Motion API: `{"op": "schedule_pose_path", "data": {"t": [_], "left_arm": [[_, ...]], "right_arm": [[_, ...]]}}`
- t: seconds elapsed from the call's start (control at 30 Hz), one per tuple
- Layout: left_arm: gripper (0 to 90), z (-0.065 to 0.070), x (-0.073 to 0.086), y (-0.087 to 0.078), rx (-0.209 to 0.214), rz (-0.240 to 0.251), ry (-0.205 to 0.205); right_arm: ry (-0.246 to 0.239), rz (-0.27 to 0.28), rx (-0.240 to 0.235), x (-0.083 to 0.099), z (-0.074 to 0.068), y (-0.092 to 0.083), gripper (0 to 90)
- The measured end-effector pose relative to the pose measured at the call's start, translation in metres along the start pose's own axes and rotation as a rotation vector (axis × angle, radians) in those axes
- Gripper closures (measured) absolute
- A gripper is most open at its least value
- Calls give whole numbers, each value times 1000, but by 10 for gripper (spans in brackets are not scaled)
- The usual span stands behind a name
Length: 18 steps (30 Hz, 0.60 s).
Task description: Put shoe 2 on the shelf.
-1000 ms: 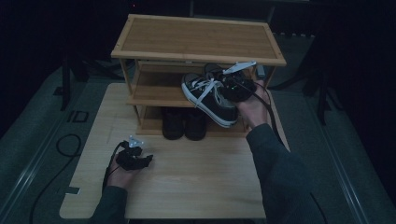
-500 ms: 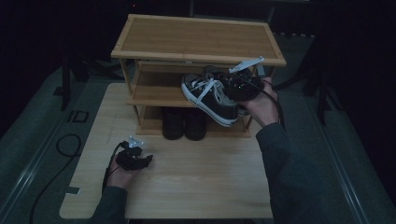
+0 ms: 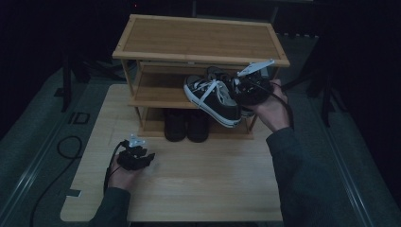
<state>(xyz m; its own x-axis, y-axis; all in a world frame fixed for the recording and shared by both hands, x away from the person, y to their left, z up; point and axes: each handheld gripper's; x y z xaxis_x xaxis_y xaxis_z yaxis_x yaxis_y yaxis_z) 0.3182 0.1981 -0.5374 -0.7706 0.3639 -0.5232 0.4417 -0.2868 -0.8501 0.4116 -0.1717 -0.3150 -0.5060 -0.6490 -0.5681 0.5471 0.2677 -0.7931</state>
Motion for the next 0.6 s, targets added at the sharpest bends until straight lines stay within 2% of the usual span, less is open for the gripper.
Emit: {"op": "schedule_pose_path", "data": {"t": [0.17, 0.27, 0.4, 0.47, 0.6], "left_arm": [[671, 5, -13, -10, 18, 29, 25], [698, 8, -20, -13, 17, 34, 40], [729, 16, -35, -21, 17, 44, 74], [765, 18, -42, -25, 18, 51, 89], [816, 24, -56, -33, 15, 66, 109]], "right_arm": [[11, 38, -14, 4, 3, -10, 576], [11, 52, -21, 6, 4, -14, 630], [-5, 69, -50, 12, 5, -21, 797], [-21, 68, -44, 18, 4, -24, 893], [-34, 72, -47, 22, 3, -27, 898]]}}
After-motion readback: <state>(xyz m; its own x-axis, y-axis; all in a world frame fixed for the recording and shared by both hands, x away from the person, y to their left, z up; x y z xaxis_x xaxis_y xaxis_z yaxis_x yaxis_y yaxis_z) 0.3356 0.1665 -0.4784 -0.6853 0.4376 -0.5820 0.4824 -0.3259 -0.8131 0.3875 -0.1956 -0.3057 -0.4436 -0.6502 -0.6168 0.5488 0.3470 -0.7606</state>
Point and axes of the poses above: each handheld gripper's, and its own axes: y roughly forward along the jaws, x roughly out of its underside, z roughly to its right, and after that the axes turned 13 degrees about -z, right-handed
